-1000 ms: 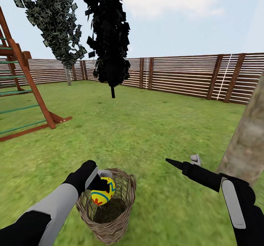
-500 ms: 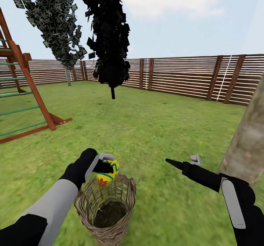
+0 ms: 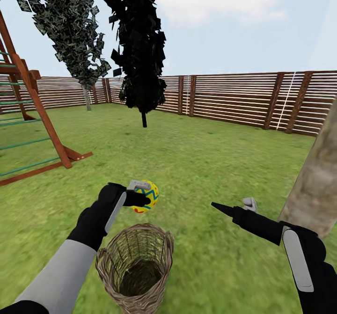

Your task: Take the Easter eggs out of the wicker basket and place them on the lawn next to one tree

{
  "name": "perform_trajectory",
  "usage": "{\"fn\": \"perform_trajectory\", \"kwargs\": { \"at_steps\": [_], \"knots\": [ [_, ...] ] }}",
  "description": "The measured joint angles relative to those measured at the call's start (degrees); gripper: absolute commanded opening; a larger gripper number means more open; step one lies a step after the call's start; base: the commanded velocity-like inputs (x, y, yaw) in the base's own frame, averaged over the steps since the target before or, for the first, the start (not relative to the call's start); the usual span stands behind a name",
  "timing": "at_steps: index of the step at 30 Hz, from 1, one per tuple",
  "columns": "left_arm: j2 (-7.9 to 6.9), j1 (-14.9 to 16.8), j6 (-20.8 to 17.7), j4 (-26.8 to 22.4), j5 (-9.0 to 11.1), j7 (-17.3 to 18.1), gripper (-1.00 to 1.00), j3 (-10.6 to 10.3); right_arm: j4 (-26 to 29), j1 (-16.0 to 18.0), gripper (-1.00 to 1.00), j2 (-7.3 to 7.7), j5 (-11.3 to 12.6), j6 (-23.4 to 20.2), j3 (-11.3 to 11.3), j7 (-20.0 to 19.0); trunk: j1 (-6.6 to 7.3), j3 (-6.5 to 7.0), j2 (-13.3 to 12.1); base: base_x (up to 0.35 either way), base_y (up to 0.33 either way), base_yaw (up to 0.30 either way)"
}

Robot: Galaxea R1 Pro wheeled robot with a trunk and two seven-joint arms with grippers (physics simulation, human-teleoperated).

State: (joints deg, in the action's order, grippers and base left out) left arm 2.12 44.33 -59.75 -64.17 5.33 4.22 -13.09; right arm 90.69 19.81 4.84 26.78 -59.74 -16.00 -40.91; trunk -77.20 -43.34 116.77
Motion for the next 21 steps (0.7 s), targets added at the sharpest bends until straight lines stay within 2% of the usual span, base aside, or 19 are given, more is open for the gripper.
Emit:
{"fn": "perform_trajectory", "kwargs": {
  "at_steps": [8, 9, 13, 15, 21],
  "knots": [
    [-0.09, -0.7, 0.0, -2.1, 0.2, 0.0, -1.00, -1.2, 0.0, 0.0, 1.00, -0.03, 0.0, 0.0, -0.2, -0.1, 0.00, 0.09, 0.0, -0.023, -0.011, -0.057],
    [-0.09, -1.3, 0.0, -3.1, 0.3, 0.0, -1.00, -2.0, 0.0, -0.1, 1.00, -0.06, 0.0, 0.0, -0.2, -0.1, -0.01, 0.14, 0.0, -0.156, -0.088, -0.191],
    [-0.05, -2.6, 0.0, -5.7, -1.7, -0.1, -1.00, -4.4, 0.0, -0.1, 1.00, -0.08, 0.0, 0.0, -0.2, -0.1, -0.02, 0.39, 0.0, -0.199, -0.132, -0.207],
    [-0.03, -3.0, 0.0, -6.3, -2.6, -0.1, -1.00, -4.7, 0.0, -0.1, 1.00, -0.09, 0.0, 0.0, -0.2, -0.1, -0.02, 0.52, 0.0, -0.234, -0.172, -0.215],
    [0.07, -3.2, 0.0, -6.5, -3.0, -0.2, -1.00, -5.0, 0.0, -0.1, 1.00, -0.09, 0.0, 0.0, -0.1, -0.1, -0.02, 0.92, 0.0, -0.245, -0.182, -0.217]
  ]
}}
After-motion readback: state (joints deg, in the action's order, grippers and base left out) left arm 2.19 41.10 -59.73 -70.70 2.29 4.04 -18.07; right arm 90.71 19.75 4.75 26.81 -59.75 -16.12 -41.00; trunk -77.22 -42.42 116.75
